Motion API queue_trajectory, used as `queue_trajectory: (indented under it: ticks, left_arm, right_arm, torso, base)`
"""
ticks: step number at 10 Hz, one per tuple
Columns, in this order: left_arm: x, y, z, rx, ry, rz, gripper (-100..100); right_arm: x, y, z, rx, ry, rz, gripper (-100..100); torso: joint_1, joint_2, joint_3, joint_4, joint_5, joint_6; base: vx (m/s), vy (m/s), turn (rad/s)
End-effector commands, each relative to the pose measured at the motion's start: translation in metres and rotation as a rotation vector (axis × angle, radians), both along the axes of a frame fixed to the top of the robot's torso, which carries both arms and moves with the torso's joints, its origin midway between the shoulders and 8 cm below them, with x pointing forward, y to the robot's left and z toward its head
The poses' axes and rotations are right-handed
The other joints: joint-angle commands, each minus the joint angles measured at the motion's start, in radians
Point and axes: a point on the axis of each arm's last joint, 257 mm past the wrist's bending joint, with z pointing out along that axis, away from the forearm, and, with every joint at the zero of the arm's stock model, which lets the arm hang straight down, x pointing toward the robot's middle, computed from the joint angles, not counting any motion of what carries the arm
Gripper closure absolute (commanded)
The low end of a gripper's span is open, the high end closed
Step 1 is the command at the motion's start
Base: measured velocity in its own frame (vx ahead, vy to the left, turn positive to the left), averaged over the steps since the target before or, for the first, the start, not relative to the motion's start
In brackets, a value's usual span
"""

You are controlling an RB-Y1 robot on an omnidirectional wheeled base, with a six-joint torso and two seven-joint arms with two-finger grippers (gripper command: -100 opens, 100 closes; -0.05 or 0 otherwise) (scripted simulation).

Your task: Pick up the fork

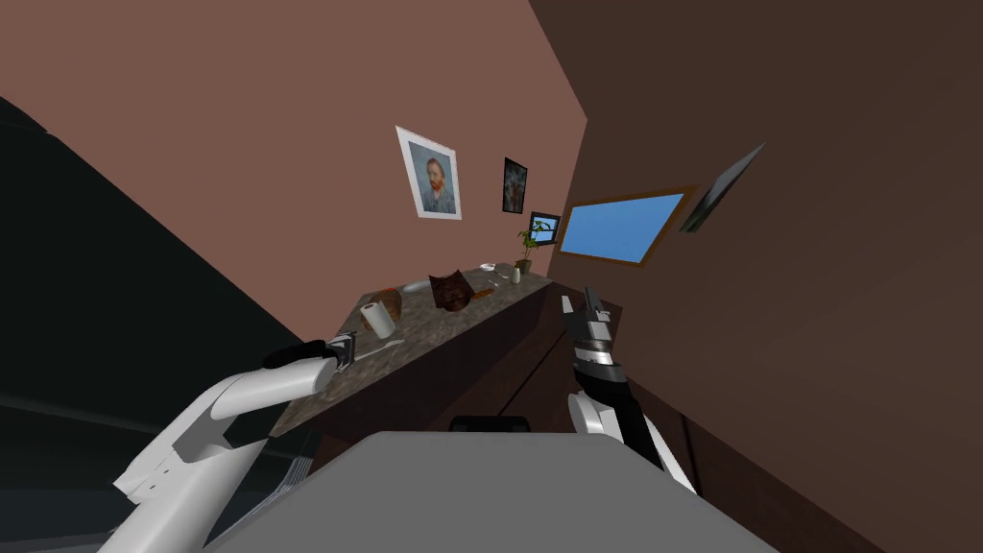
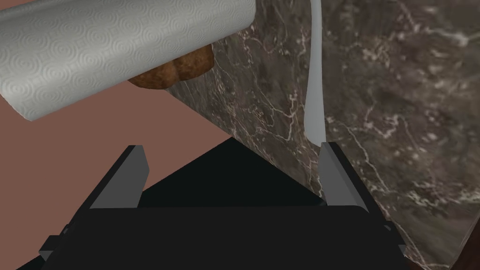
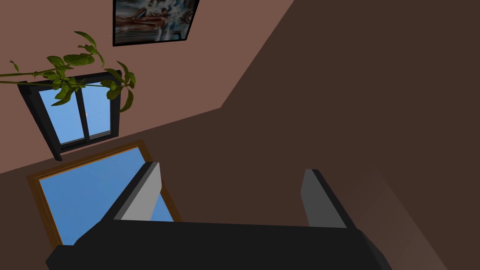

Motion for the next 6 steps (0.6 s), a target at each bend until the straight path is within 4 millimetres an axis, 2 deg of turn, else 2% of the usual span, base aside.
queue_trajectory:
  ticks: [1,6]
  left_arm:
    - [-0.007,0.000,-0.013,-0.031,0.047,0.016,-100]
    - [-0.026,-0.003,-0.042,-0.135,0.176,0.046,-100]
  right_arm:
    - [0.000,0.000,0.000,0.000,0.000,0.000,0]
    - [0.000,0.000,0.000,0.000,0.000,0.000,0]
  torso:
    - [0.000,0.000,0.000,0.000,0.000,0.000]
    - [0.000,0.001,0.001,0.000,0.000,0.000]
  base:
    - [0.075,-0.010,0.019]
    - [0.077,-0.004,0.026]
